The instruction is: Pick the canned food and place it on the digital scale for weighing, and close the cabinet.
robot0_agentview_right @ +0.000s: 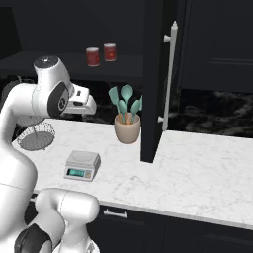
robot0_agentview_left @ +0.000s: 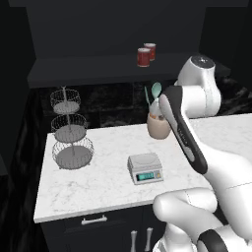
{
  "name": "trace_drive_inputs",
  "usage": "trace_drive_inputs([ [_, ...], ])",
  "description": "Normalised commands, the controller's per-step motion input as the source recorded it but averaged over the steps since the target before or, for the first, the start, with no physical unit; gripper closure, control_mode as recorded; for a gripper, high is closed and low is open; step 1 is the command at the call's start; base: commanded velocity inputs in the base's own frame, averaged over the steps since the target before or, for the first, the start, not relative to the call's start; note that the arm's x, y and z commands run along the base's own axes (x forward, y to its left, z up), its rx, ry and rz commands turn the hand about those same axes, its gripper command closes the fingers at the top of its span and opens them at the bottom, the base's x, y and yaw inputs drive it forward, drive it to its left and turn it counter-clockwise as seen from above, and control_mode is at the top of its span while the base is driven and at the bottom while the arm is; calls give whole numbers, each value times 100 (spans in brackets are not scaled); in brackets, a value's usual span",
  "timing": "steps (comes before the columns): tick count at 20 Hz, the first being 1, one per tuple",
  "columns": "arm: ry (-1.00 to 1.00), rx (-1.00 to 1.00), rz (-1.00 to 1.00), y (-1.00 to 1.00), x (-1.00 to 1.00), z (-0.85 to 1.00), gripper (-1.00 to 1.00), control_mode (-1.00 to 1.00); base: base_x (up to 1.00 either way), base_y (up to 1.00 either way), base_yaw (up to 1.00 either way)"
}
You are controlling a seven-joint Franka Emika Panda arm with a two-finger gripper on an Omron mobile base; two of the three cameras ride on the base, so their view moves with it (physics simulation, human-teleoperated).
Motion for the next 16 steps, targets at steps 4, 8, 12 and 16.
trace_drive_inputs([
  [4,-26,0,-6,17,-36,55,-100,-100,0,0,0],
  [8,-14,0,-9,9,-22,56,-100,-100,0,0,0],
  [12,-3,3,-14,7,-5,47,-100,-100,0,0,0],
  [16,0,2,-2,10,0,59,-100,-100,0,0,0],
])
